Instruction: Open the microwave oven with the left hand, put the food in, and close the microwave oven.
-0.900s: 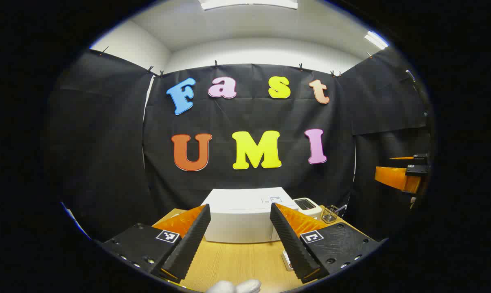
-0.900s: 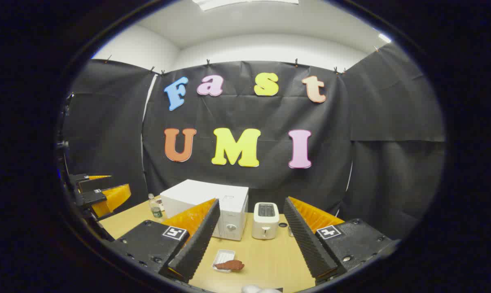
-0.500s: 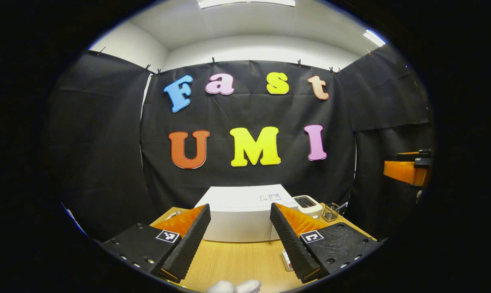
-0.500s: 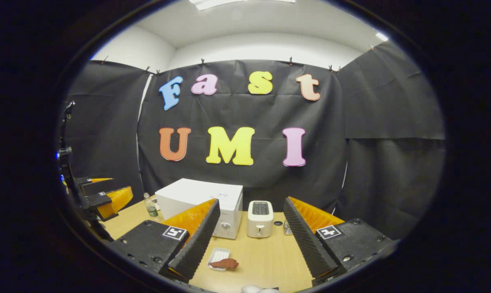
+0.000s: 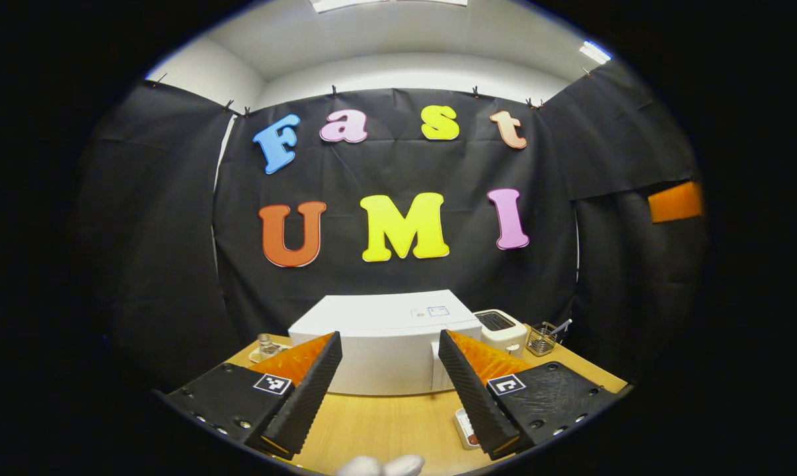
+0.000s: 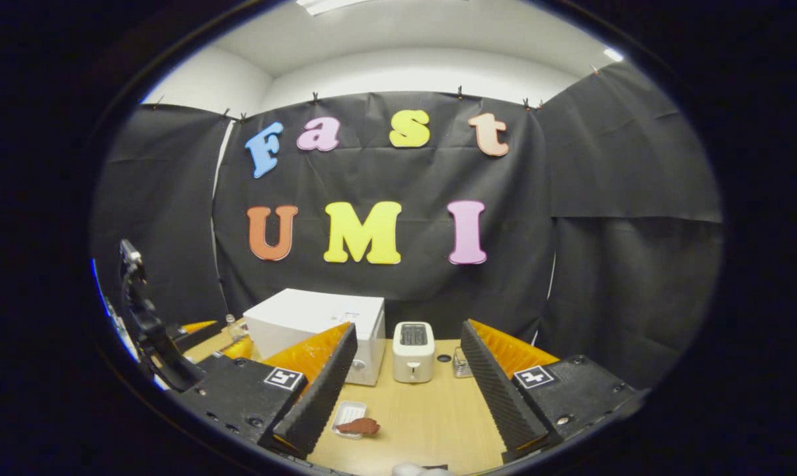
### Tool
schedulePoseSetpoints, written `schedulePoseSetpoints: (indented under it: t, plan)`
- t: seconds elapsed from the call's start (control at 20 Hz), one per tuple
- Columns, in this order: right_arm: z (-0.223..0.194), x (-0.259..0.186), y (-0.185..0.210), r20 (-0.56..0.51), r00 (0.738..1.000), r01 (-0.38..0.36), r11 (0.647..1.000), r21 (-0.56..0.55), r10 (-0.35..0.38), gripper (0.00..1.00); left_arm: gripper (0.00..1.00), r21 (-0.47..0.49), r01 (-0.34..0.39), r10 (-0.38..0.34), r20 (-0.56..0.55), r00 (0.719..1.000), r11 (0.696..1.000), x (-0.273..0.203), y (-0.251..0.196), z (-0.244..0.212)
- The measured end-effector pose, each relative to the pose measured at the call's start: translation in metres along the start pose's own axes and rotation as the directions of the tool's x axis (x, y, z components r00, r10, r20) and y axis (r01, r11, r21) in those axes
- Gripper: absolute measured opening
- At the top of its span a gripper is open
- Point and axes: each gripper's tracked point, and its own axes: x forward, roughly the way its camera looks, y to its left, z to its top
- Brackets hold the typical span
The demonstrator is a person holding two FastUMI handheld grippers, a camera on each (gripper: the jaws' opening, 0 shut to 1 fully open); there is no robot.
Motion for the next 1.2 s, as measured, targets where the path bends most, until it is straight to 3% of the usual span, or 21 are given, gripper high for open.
schedulePoseSetpoints:
  t: [0.1, 0.15, 0.2, 0.25, 0.3, 0.45, 0.5, 0.55, 0.75, 0.8, 0.85, 1.0, 1.05, 1.1, 1.15, 1.2]
  plan:
    - [0.001, 0.000, -0.009, -0.010, 1.000, 0.021, 1.000, -0.019, -0.021, 1.00, 0.92, -0.017, 0.018, -0.019, -0.035, 0.999, 1.000, 0.023, -0.015, -0.026]
    - [0.002, 0.000, -0.014, -0.014, 0.999, 0.033, 0.999, -0.028, -0.034, 0.91, 0.92, -0.030, 0.031, -0.033, -0.053, 0.998, 0.999, 0.037, -0.025, -0.040]
    - [-0.001, -0.002, -0.021, -0.029, 0.998, 0.051, 0.998, -0.037, -0.052, 1.00, 0.92, -0.041, 0.039, -0.041, -0.067, 0.997, 0.998, 0.050, -0.033, -0.053]
    - [-0.003, -0.003, -0.029, -0.043, 0.996, 0.072, 0.996, -0.045, -0.074, 0.91, 0.92, -0.051, 0.038, -0.043, -0.088, 0.995, 0.998, 0.065, -0.039, -0.066]
    - [-0.007, -0.004, -0.037, -0.057, 0.994, 0.094, 0.994, -0.056, -0.097, 1.00, 0.92, -0.057, 0.041, -0.047, -0.102, 0.994, 0.997, 0.080, -0.044, -0.077]
    - [-0.011, -0.004, -0.052, -0.095, 0.985, 0.138, 0.987, -0.079, -0.146, 1.00, 0.92, -0.075, 0.036, -0.047, -0.154, 0.987, 0.997, 0.128, -0.057, -0.113]
    - [-0.014, -0.003, -0.055, -0.105, 0.982, 0.146, 0.986, -0.083, -0.154, 0.91, 0.92, -0.087, 0.038, -0.051, -0.159, 0.986, 0.995, 0.141, -0.063, -0.123]
    - [-0.015, -0.001, -0.058, -0.117, 0.980, 0.151, 0.985, -0.087, -0.161, 1.00, 0.93, -0.084, 0.025, -0.040, -0.178, 0.983, 0.996, 0.154, -0.063, -0.132]
    - [-0.025, 0.009, -0.060, -0.143, 0.975, 0.161, 0.984, -0.073, -0.170, 1.00, 0.92, -0.051, 0.005, -0.015, -0.206, 0.978, 0.999, 0.189, -0.063, -0.162]
    - [-0.030, 0.012, -0.060, -0.151, 0.974, 0.158, 0.985, -0.072, -0.168, 0.91, 0.92, -0.046, 0.001, -0.012, -0.229, 0.973, 0.999, 0.195, -0.062, -0.170]
    - [-0.032, 0.014, -0.062, -0.159, 0.973, 0.160, 0.985, -0.070, -0.169, 1.00, 0.91, -0.060, -0.002, -0.013, -0.241, 0.970, 0.998, 0.197, -0.063, -0.177]
    - [-0.043, 0.018, -0.064, -0.183, 0.969, 0.159, 0.986, -0.051, -0.165, 1.00, 0.77, -0.075, 0.031, -0.048, -0.231, 0.972, 0.997, 0.202, -0.067, -0.178]
    - [-0.044, 0.020, -0.066, -0.187, 0.968, 0.161, 0.986, -0.054, -0.168, 1.00, 0.66, -0.085, 0.055, -0.072, -0.216, 0.974, 0.995, 0.203, -0.070, -0.176]
    - [-0.044, 0.020, -0.069, -0.188, 0.966, 0.167, 0.984, -0.058, -0.175, 0.92, 0.59, -0.095, 0.068, -0.087, -0.208, 0.974, 0.993, 0.204, -0.072, -0.177]
    - [-0.043, 0.021, -0.070, -0.187, 0.967, 0.167, 0.984, -0.060, -0.175, 0.92, 0.40, -0.096, 0.066, -0.085, -0.211, 0.974, 0.993, 0.206, -0.073, -0.179]
    - [-0.043, 0.021, -0.072, -0.184, 0.966, 0.171, 0.983, -0.062, -0.180, 0.92, 0.35, -0.092, 0.064, -0.083, -0.227, 0.970, 0.994, 0.206, -0.071, -0.184]
